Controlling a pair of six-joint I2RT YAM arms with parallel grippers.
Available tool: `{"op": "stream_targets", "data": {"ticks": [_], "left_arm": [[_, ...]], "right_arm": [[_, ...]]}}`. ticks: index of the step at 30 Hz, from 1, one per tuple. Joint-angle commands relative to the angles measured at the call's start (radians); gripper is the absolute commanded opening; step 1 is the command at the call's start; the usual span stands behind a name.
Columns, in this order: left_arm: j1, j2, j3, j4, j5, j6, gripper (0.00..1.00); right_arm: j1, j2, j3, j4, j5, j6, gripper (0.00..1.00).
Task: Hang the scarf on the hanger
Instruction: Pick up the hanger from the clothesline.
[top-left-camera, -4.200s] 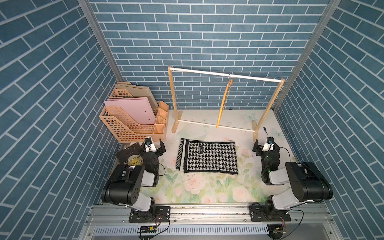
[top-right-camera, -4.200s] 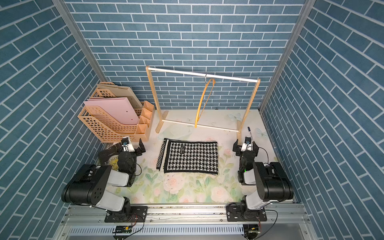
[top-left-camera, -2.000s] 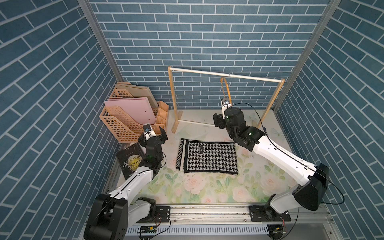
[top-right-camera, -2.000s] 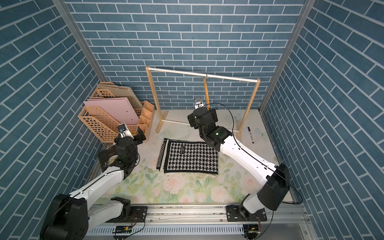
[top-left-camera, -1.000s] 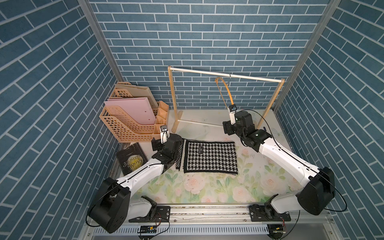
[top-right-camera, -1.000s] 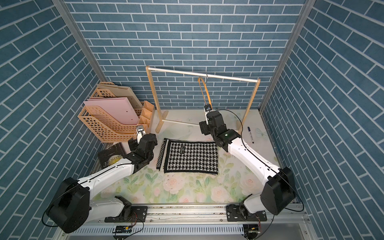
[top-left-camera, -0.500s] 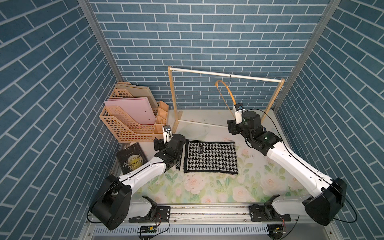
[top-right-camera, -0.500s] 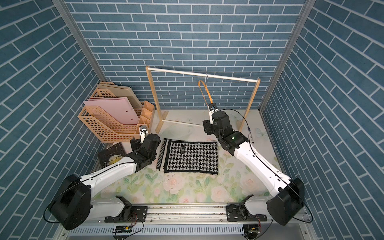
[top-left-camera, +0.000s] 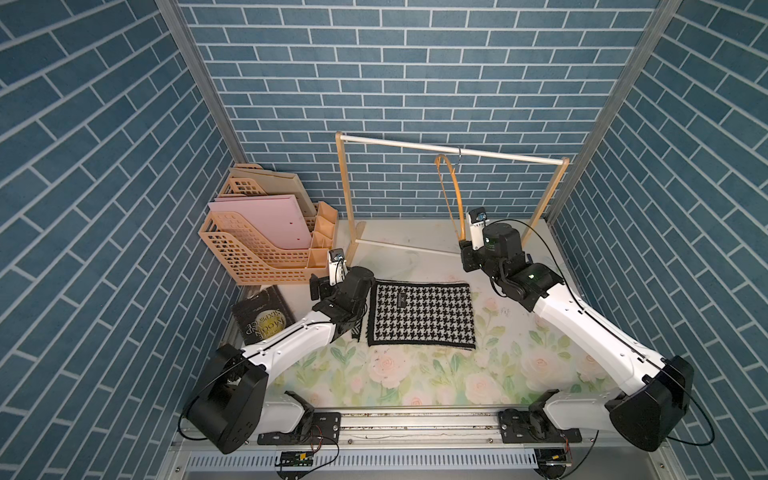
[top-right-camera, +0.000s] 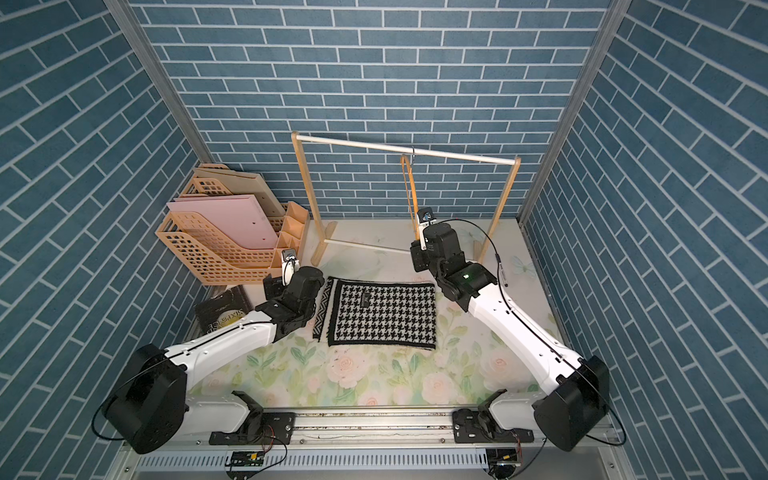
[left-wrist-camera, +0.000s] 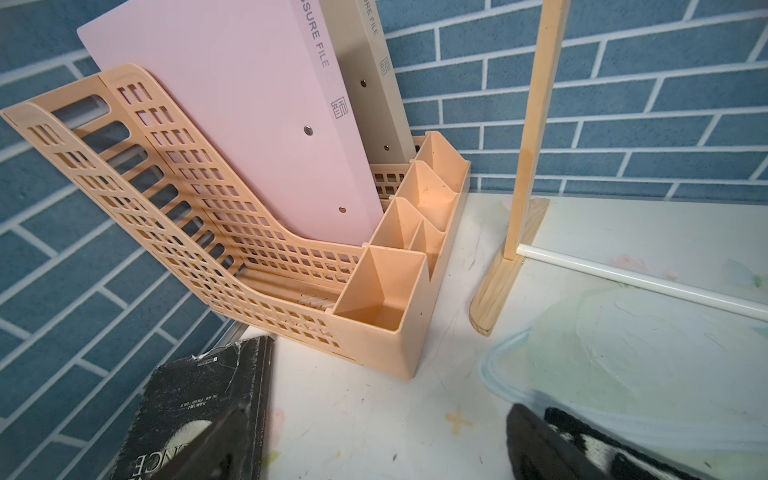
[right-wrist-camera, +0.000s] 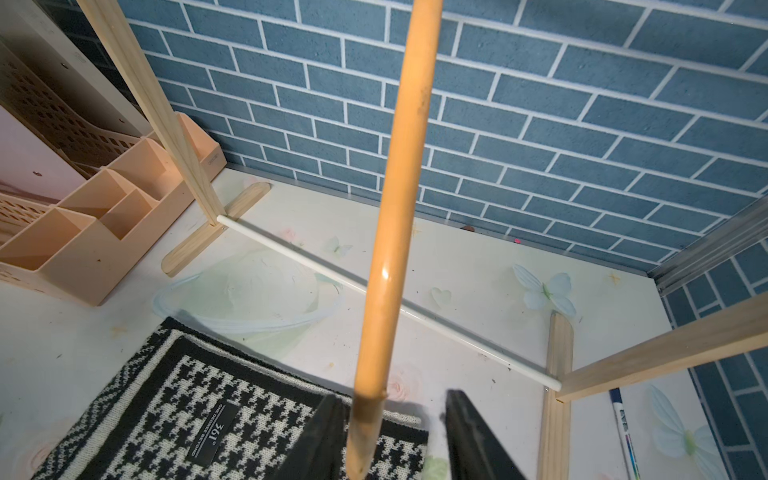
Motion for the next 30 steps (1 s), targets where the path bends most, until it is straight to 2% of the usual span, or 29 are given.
{"op": "stream_targets", "data": {"ticks": [1, 14, 30], "left_arm": [[-0.009, 0.015, 0.027, -0.031, -0.027, -0.008, 0.99], [-0.014, 0.016, 0.033, -0.048, -0.056, -0.004, 1.00], [-0.016, 0.018, 0.037, -0.054, -0.063, -0.003, 1.00]], "right_arm": [[0.002, -0.003, 0.019, -0.007, 0.002, 0.012, 0.44], [0.003, 0.049, 0.021, 0.026, -0.011, 0.007, 0.45], [0.003, 0.057, 0.034, 0.031, -0.020, 0.004, 0.32]]}}
